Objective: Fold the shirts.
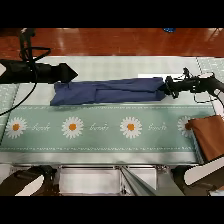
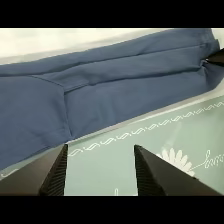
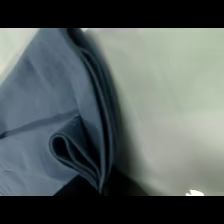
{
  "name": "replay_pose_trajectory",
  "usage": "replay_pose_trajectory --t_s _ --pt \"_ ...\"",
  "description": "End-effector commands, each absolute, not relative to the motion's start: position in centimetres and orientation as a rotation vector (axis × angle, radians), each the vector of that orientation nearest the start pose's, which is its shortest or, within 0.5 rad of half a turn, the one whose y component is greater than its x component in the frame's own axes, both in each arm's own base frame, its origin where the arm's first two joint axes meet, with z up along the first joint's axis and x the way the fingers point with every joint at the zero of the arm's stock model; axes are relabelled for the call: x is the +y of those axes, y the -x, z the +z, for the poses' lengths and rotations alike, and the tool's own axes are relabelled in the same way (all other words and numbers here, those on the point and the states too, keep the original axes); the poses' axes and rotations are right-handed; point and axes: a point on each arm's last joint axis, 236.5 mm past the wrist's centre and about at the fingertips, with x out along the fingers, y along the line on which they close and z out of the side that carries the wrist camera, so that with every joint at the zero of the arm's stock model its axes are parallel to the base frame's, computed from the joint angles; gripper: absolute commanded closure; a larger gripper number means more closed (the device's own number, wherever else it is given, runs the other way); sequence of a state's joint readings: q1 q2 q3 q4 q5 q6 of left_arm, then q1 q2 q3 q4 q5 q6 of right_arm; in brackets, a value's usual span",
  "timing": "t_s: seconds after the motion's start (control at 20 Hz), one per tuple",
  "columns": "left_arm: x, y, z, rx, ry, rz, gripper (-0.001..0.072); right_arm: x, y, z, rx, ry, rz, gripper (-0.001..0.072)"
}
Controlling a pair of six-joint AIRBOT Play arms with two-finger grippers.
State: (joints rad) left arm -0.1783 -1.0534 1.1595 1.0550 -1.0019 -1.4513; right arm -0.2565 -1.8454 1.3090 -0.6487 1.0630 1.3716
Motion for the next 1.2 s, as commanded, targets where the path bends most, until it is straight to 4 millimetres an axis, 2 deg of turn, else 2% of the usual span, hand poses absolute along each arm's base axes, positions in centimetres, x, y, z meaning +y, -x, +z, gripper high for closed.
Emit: replay_pose_trajectory --t_s 0.0,0.05,0.1,0.15,0.25,0.4,0.6,0.7,0.85,1.0,1.15 --pt "-17.5 -37.3 13.1 0.912 0.261 -0.510 0.0250 6.8 -48.5 -7.8 1.238 -0.992 0.331 0.0689" --pt "-17.5 -37.3 13.0 0.917 0.260 -0.511 0.0400 6.5 -48.0 -7.1 1.242 -0.943 0.338 0.0689" --pt "-17.7 -37.3 12.8 0.921 0.260 -0.513 0.0648 6.0 -47.0 -6.4 1.260 -0.861 0.337 0.0690" --pt "-17.9 -37.2 12.6 0.926 0.257 -0.519 0.0691 5.3 -46.0 -5.6 1.276 -0.776 0.333 0.0690" --pt "-19.1 -36.9 11.9 0.948 0.247 -0.542 0.0691 4.2 -43.7 -2.9 1.267 -0.633 0.318 0.0690" --pt "-22.7 -36.1 9.7 1.002 0.217 -0.609 0.0692 4.3 -39.6 2.5 1.158 -0.542 0.330 0.0689" --pt "-30.1 -34.4 5.0 1.173 0.217 -0.745 0.0691 6.3 -33.3 9.3 0.985 -0.504 0.352 0.0689" --pt "-33.9 -34.5 3.2 1.223 0.177 -0.803 0.0691 7.9 -30.6 12.9 0.907 -0.500 0.401 0.0689" --pt "-40.1 -34.3 1.2 1.277 0.178 -0.855 0.0692 9.0 -27.8 15.8 0.852 -0.488 0.417 0.0689" --pt "-45.8 -31.5 -1.0 1.339 0.179 -0.940 0.0692 10.0 -26.3 17.5 0.811 -0.494 0.447 0.0689" --pt "-50.1 -28.6 -2.0 1.378 0.217 -1.016 0.0691 11.0 -26.1 18.6 0.785 -0.530 0.491 0.0689"
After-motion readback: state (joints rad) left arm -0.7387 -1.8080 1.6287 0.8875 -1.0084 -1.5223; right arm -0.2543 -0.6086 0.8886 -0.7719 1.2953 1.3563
